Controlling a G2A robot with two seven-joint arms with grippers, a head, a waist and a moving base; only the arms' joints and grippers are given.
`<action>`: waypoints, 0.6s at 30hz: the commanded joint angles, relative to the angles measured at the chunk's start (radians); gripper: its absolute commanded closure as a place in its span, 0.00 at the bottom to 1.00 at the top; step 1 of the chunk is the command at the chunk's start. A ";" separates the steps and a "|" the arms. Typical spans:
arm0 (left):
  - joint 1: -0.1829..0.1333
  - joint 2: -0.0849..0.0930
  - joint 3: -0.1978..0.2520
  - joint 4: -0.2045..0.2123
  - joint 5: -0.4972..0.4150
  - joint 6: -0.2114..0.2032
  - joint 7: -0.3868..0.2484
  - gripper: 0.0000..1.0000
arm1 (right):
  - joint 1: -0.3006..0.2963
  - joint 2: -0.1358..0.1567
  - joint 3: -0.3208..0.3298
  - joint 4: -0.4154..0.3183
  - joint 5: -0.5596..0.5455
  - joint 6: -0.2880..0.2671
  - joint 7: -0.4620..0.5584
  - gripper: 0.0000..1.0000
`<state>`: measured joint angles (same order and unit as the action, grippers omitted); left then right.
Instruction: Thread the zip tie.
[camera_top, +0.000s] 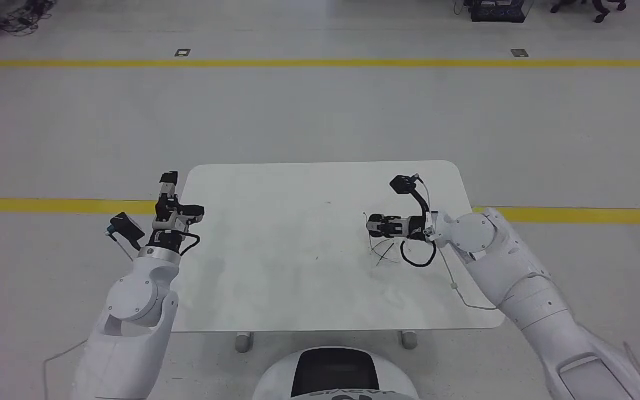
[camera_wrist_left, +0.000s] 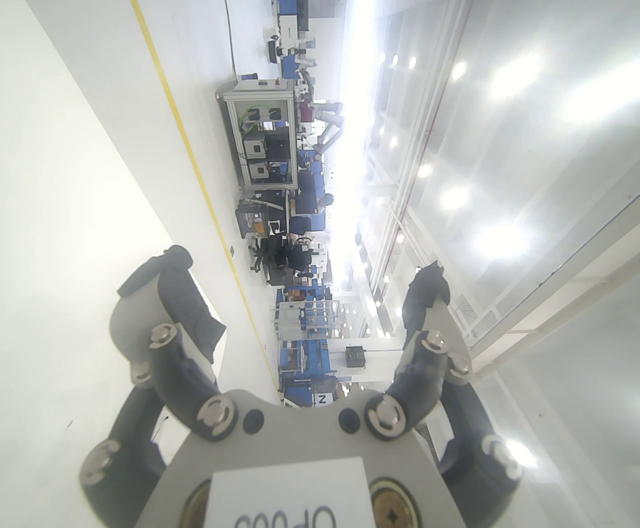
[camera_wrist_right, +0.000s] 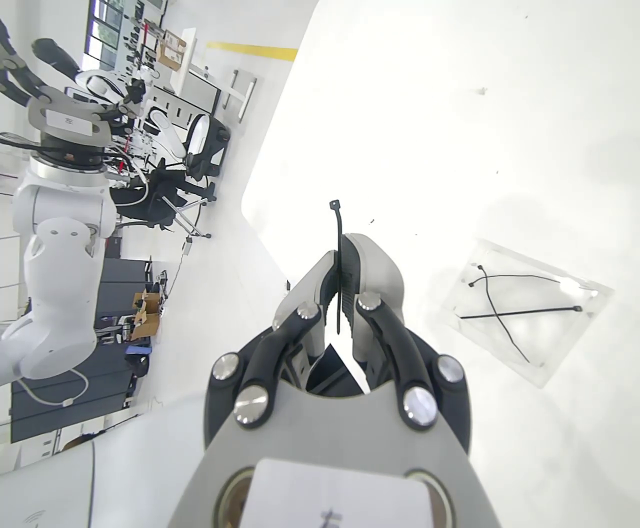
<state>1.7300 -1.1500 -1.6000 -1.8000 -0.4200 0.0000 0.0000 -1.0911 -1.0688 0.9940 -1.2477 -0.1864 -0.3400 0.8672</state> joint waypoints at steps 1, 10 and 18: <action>0.000 0.000 0.000 0.000 0.000 0.000 0.000 0.00 | 0.000 0.000 0.000 0.000 0.000 0.000 0.000 1.00; 0.017 -0.002 0.035 -0.023 0.061 -0.024 -0.001 0.00 | -0.036 0.011 0.047 -0.023 0.078 0.000 0.000 1.00; 0.078 -0.013 0.137 -0.089 0.158 -0.056 0.055 0.00 | -0.069 0.032 0.122 -0.041 0.185 0.000 0.066 1.00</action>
<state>1.8095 -1.1637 -1.4607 -1.8905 -0.2613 -0.0569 0.0578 -1.1602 -1.0368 1.1176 -1.2892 0.0002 -0.3400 0.9351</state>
